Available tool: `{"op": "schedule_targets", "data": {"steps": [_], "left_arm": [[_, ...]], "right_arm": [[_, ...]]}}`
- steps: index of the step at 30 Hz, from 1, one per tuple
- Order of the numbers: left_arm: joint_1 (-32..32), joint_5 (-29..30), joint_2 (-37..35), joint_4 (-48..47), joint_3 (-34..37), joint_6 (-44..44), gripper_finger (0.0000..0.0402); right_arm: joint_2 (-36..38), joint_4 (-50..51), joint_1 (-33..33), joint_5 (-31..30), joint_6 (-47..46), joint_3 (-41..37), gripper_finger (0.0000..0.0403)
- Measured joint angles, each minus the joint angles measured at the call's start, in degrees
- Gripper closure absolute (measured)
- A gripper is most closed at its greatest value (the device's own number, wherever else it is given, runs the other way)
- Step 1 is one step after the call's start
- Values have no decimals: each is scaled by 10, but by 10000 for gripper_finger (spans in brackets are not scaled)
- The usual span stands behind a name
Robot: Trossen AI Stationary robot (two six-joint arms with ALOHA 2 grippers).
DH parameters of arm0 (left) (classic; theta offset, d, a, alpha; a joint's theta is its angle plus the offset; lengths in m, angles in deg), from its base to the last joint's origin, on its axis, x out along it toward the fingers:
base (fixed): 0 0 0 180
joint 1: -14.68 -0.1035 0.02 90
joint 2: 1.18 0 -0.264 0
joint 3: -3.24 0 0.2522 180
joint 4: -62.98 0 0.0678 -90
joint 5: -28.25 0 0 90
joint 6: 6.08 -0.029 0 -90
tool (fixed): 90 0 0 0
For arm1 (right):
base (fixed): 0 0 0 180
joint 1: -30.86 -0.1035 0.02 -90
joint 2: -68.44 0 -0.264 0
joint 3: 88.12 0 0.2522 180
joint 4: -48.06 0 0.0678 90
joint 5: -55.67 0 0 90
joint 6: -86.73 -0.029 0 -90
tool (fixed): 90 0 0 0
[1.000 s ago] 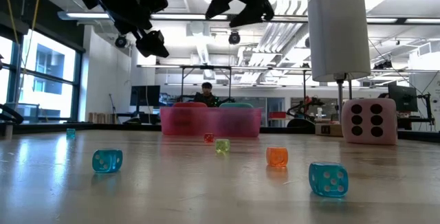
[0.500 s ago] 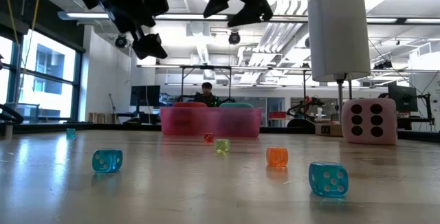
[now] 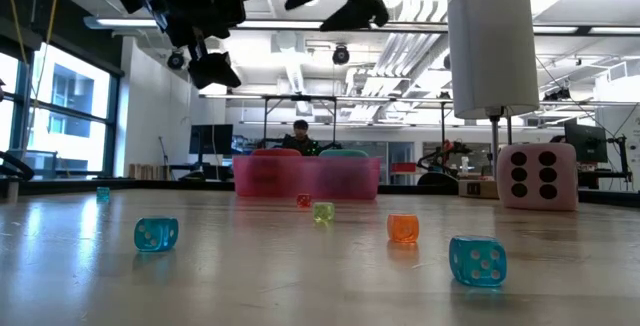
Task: Pick & Place Dice
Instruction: Put the large pink dice into the pink bin
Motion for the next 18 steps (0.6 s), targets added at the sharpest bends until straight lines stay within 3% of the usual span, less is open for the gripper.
{"op": "schedule_targets", "data": {"steps": [7, 18], "left_arm": [[0, 0, 0, 0, 0, 0, 49], [0, 0, 0, 0, 0, 0, 49]], "right_arm": [[0, 7, -2, -23, -13, 0, 15], [0, -46, -22, 31, 5, 0, 16]]}}
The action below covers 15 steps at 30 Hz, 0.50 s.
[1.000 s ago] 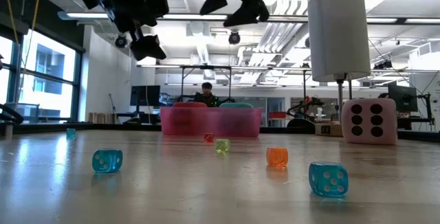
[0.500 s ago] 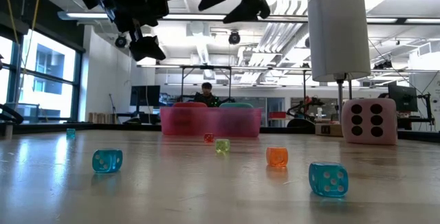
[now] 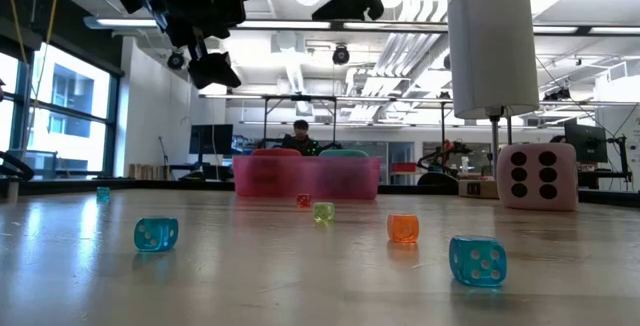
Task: Pick & Place Dice
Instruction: Put the large pink dice into the pink bin
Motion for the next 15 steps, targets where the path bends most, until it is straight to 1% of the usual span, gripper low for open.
{"op": "schedule_targets", "data": {"steps": [3, 6, 11, 15], "left_arm": [[0, 0, 0, 0, 0, 0, 49], [0, 0, 0, 0, 0, 0, 49], [0, 0, 0, 0, 0, 0, 49], [0, 0, 0, 0, 0, 0, 49]], "right_arm": [[0, -21, -4, 2, 9, 0, 16], [0, -21, -4, 0, 19, 0, 16], [0, -22, -8, -87, 11, 0, 16], [0, -31, -18, -98, -5, 0, 9]]}}
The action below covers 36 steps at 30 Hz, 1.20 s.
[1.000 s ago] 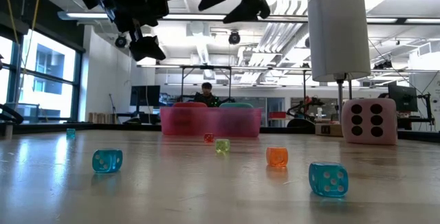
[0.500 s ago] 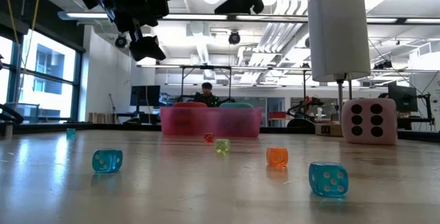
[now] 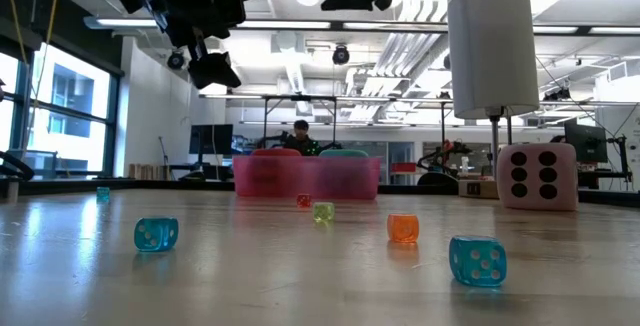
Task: Pick & Place Dice
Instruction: Put the large pink dice into the pink bin
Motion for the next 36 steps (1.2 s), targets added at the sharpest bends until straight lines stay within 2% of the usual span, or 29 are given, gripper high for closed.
{"op": "schedule_targets", "data": {"steps": [7, 13, 16, 19, 24, 26, 29, 32, 36], "left_arm": [[0, 0, 0, 0, 0, 0, 49], [0, 0, 0, 0, 0, 0, 49], [0, 0, 0, 0, 0, 0, 49], [0, 0, 0, 0, 0, 0, 49], [0, 0, 0, 1, 0, 0, 49], [0, 0, 0, 3, 0, 0, 49], [0, 0, 0, 10, 0, 0, 49], [0, 0, 0, 18, 0, 0, 49], [0, 0, 0, 21, 0, 0, 49]], "right_arm": [[0, -36, -15, -15, 20, 0, 3], [0, -22, -18, -16, 22, 0, 3], [0, 11, -30, -37, 63, 0, 3], [1, 53, -56, -114, 127, 0, 3], [8, 78, -120, -331, 196, 0, 3], [8, 76, -153, -395, 213, 0, 3], [15, 74, -209, -432, 224, 0, 3], [25, 74, -265, -436, 223, 0, 3], [27, 76, -331, -423, 175, 0, 3]]}}
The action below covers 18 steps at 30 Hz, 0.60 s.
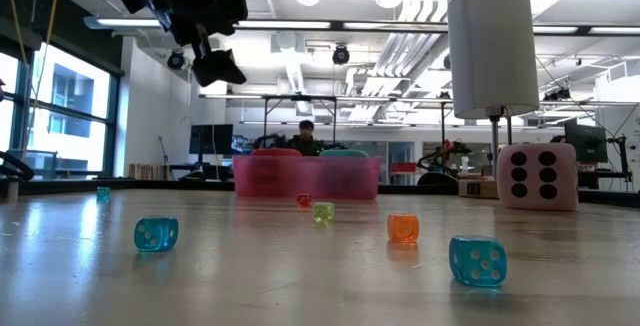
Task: Pick & Place Dice
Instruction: Put the large pink dice into the pink bin
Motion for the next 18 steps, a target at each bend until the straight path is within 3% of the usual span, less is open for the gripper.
{"op": "schedule_targets", "data": {"steps": [2, 6, 7, 13, 18], "left_arm": [[0, 0, 0, 0, 0, 0, 49], [0, 0, 0, 0, 0, 0, 49], [0, 0, 0, 0, 0, 0, 49], [0, 0, 0, 1, 0, 0, 49], [0, 0, 0, 11, 0, -3, 49]], "right_arm": [[0, 20, -25, 59, -54, 0, 3], [-5, 118, -35, 332, -173, 1, 3], [-6, 145, -34, 377, -197, 0, 3], [24, 374, -14, 420, -413, 0, 3], [76, 619, 21, 531, -662, 0, 3]]}}
